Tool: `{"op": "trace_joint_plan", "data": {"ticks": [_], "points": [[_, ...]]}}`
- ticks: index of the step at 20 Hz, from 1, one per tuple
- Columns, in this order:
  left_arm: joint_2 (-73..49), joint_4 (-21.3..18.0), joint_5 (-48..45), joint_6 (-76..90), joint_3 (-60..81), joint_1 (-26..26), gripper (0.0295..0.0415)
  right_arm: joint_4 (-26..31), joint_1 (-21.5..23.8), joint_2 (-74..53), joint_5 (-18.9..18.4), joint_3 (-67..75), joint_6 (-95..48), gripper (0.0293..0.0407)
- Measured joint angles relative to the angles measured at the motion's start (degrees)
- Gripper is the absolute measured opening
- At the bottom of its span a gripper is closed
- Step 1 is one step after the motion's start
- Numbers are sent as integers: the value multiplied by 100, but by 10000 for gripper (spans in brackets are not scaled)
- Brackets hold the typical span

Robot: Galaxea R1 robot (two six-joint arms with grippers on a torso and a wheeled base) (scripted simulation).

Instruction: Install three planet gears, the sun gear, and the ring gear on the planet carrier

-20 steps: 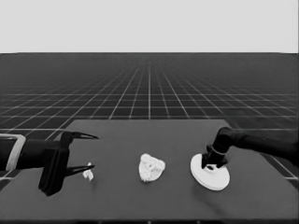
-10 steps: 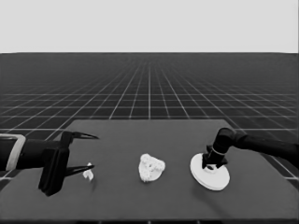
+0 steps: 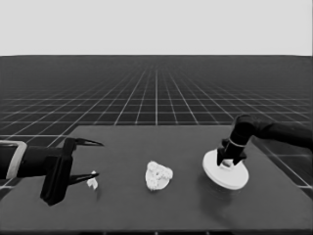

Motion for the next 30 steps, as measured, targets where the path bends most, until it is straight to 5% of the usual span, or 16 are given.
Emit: {"op": "trace_joint_plan", "data": {"ticks": [4,6,10,14,18,30], "points": [[0,0,0,0,0,0,385,40,41,0,-29,-1,-2,348],[0,0,0,0,0,0,385,-247,-74,2271,-302,183,2858,348],[0,0,0,0,0,0,385,-262,-137,4460,-291,-1761,2697,348],[0,0,0,0,0,0,385,-264,-145,4707,-275,-2150,2558,348],[0,0,0,0,0,0,385,-727,-636,4801,-130,-2455,2380,348],[0,0,0,0,0,0,385,-782,-688,4820,-107,-2494,2583,348]]}}
